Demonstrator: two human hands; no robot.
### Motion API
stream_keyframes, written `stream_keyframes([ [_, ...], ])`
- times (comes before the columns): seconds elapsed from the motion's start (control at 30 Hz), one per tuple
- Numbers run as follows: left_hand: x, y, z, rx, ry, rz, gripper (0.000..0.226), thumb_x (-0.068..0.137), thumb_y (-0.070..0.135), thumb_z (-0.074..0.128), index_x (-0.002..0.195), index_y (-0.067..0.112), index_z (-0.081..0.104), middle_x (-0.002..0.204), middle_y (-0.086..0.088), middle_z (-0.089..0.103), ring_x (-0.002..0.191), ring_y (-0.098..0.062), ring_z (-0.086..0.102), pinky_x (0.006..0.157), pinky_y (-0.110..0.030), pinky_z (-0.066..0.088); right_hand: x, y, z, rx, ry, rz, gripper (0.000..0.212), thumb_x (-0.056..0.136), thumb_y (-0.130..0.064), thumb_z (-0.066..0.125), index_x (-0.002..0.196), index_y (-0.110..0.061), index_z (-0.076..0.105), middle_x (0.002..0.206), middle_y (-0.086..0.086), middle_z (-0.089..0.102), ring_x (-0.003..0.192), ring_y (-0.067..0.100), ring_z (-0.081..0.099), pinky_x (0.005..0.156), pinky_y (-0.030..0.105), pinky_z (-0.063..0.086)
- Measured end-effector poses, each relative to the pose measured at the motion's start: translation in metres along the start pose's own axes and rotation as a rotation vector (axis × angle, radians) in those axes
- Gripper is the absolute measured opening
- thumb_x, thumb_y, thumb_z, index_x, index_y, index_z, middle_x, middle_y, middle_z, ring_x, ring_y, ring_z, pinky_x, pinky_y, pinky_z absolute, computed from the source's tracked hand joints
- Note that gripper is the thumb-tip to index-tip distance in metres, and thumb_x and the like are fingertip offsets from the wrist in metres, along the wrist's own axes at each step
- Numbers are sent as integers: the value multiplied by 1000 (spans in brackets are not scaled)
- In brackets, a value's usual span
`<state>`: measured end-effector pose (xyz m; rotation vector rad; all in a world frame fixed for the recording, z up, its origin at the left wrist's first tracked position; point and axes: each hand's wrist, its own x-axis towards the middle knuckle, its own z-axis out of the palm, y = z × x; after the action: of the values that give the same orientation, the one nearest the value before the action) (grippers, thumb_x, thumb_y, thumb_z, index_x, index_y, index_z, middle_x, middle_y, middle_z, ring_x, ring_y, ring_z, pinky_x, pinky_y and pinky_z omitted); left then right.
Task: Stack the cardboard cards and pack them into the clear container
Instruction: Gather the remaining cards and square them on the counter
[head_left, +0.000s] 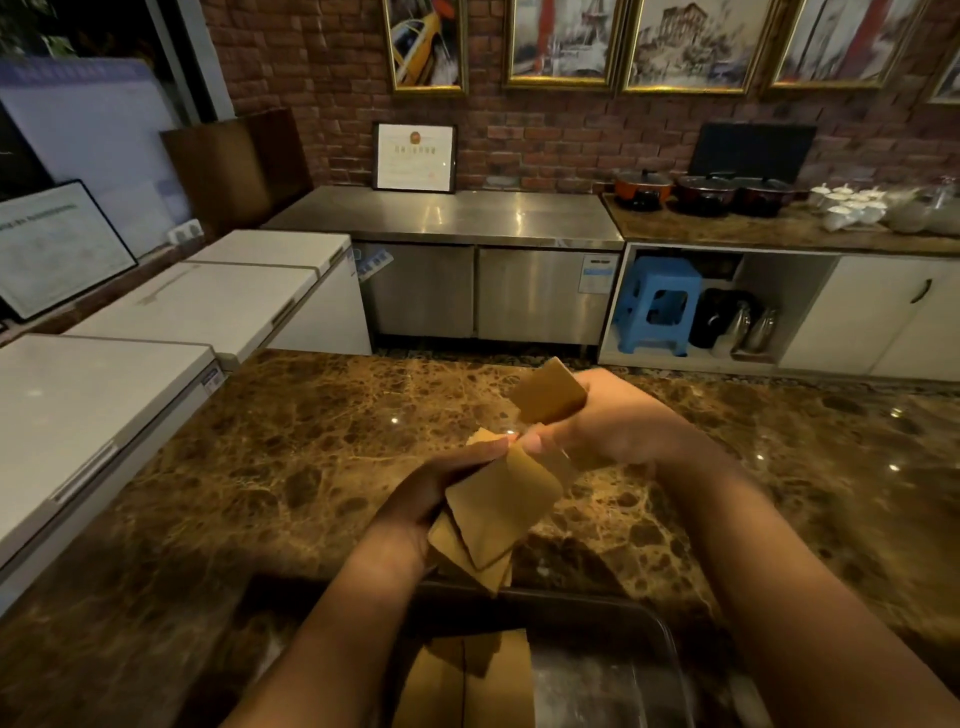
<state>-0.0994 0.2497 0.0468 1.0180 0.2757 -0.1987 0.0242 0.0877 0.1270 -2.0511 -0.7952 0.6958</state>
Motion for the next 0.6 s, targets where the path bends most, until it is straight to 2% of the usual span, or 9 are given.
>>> stream_keyframes([
  [0.07,4,-1,1,1,21,28,35,71,33,74,96,9,81,80,-12,75,67,-25,72,59,-35,59,6,-8,4,-25,47,-64,19,73,-25,87,81,-26,70,70,-19,72,68,-6,68,61,23,45],
  [0.13,5,-4,2,-23,37,28,52,64,28,78,109,4,69,84,-15,74,72,-28,70,65,-36,56,10,-9,12,-31,71,-128,19,75,-23,86,83,-25,69,74,-19,72,69,-9,66,57,21,48],
  [0.23,4,-4,8,-138,-119,37,80,62,18,81,134,-1,51,103,-24,68,87,-36,68,70,-39,55,12,-7,28,21,79,-166,22,78,-23,83,89,-32,66,82,-22,71,75,-9,67,48,13,51],
  [0.3,6,-2,9,-157,-164,72,94,51,9,86,137,3,47,100,-25,70,83,-36,71,65,-38,58,11,-1,32,130,154,-165,23,83,-23,79,97,-33,64,87,-16,73,79,-2,70,53,13,53],
  [0.33,8,0,7,-157,-126,102,99,46,3,83,138,8,47,96,-25,72,78,-36,72,62,-37,60,9,3,31,251,199,-135,22,87,-22,75,104,-29,64,91,-9,75,81,5,72,58,20,57],
  [0.4,10,-2,-3,-171,-28,190,88,56,5,74,139,22,52,102,-25,72,78,-36,72,66,-40,59,4,12,28,647,224,21,23,94,-16,64,116,-17,61,101,9,76,85,21,76,68,40,63],
  [0.47,5,-7,-12,-263,10,233,69,66,16,78,132,26,62,112,-24,68,87,-37,68,78,-46,54,-4,23,29,981,157,205,26,95,-14,59,120,-9,57,96,17,78,81,29,77,61,43,63],
  [0.53,0,-14,-22,-393,-9,252,55,67,22,86,120,23,68,111,-23,66,88,-36,67,76,-48,54,-10,35,35,1017,126,299,32,91,-17,64,122,-10,57,105,17,75,93,34,73,55,38,61],
  [0.6,3,-16,-28,-441,-12,270,53,72,33,87,120,23,68,111,-22,67,88,-35,69,73,-48,57,-13,45,41,970,96,274,37,88,-18,67,124,-16,61,120,16,68,109,37,65,65,41,61],
])
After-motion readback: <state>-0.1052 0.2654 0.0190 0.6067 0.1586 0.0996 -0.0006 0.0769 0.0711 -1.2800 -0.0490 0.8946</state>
